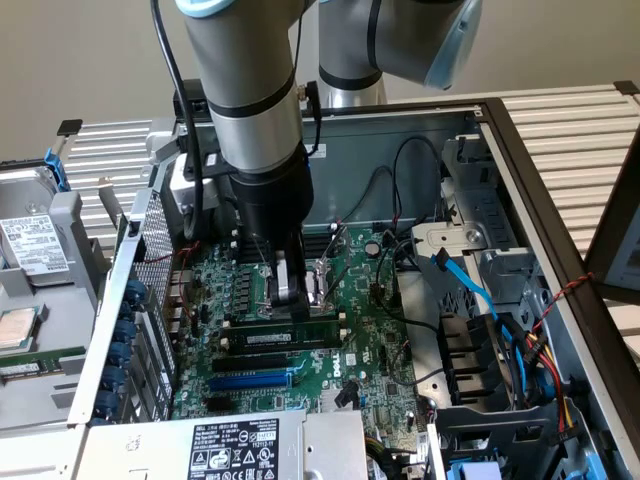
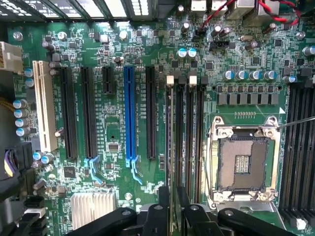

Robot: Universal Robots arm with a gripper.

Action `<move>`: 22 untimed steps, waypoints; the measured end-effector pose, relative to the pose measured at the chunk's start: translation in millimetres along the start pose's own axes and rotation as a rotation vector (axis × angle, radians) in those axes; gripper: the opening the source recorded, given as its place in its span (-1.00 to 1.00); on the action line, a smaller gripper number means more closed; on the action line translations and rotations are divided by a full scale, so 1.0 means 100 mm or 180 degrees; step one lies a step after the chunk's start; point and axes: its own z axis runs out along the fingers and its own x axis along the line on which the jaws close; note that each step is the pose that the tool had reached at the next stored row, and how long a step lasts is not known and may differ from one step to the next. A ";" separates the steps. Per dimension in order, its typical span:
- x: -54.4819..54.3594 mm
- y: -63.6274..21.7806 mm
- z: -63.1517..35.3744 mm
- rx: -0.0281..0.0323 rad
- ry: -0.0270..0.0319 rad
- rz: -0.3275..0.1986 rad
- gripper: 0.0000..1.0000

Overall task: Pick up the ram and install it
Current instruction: 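Insert the ram into the slot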

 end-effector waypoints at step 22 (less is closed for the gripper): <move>0.00 -0.081 -0.056 -0.0373 0.0005 0.0033 -0.59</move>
